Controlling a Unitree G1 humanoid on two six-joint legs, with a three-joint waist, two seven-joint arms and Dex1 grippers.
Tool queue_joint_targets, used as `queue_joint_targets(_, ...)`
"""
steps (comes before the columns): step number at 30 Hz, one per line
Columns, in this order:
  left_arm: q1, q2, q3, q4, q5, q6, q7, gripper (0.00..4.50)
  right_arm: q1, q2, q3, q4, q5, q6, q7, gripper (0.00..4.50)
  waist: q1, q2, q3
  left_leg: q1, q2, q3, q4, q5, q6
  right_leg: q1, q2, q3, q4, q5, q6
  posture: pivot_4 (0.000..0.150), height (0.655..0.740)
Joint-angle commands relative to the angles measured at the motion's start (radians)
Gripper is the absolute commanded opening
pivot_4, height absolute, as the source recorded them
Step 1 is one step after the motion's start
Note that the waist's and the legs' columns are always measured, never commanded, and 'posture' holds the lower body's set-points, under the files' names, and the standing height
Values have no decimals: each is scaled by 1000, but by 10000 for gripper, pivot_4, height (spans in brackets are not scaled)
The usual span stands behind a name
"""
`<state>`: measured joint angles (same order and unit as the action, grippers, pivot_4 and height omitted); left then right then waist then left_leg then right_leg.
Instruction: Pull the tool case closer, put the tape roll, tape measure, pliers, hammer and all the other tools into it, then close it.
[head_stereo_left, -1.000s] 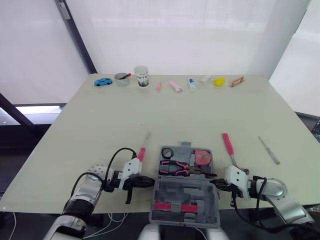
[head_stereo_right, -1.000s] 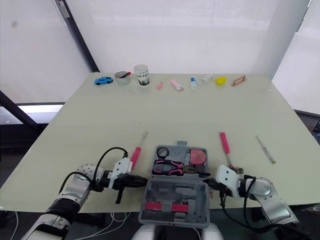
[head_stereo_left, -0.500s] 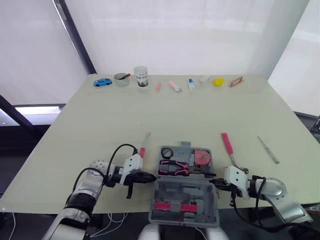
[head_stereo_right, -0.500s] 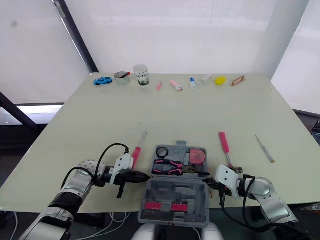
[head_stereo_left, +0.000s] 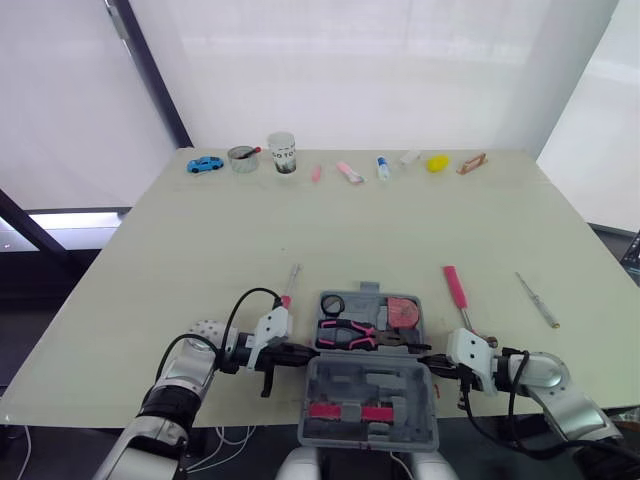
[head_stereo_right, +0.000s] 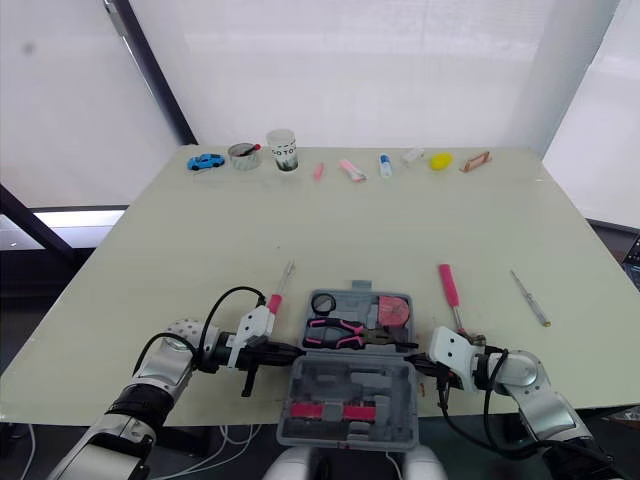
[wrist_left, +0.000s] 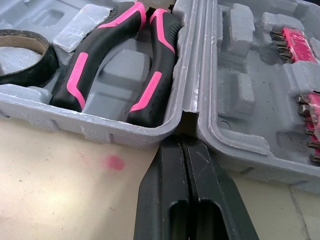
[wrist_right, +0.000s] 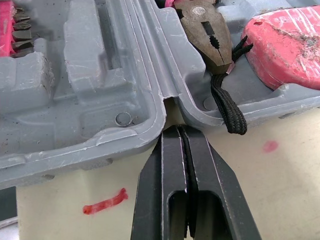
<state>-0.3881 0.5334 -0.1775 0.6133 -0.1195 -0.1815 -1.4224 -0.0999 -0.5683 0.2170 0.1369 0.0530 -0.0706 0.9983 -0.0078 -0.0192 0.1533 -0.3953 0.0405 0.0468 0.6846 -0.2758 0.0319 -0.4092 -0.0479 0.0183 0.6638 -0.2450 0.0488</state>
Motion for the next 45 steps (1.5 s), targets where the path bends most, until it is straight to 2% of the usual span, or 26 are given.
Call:
queue_joint_targets(1, 4, -31, -34, -37, 5, 15, -2, 0, -39, 22, 8, -4, 10, -20, 2, 193, -1, 0, 0, 0, 0, 0, 0, 0, 0, 0, 0, 0, 0, 0, 0, 1500, 7400)
queue_joint_targets(18, -96, -92, -11, 18, 33, 72, 92, 0, -155, 18, -37, 138, 9, -65, 0, 193, 8, 0, 0, -3, -1, 0, 0, 0, 0, -1, 0, 0, -1, 1, 1, 1500, 7400)
queue_joint_targets(45, -156, -104, 23, 141, 71, 12, 223, 0, -211, 79, -34, 205, -22, -69, -39, 193, -4, 0, 0, -1, -1, -1, 1, 0, 0, 0, 0, 0, 0, 1, 1, 1500, 7400)
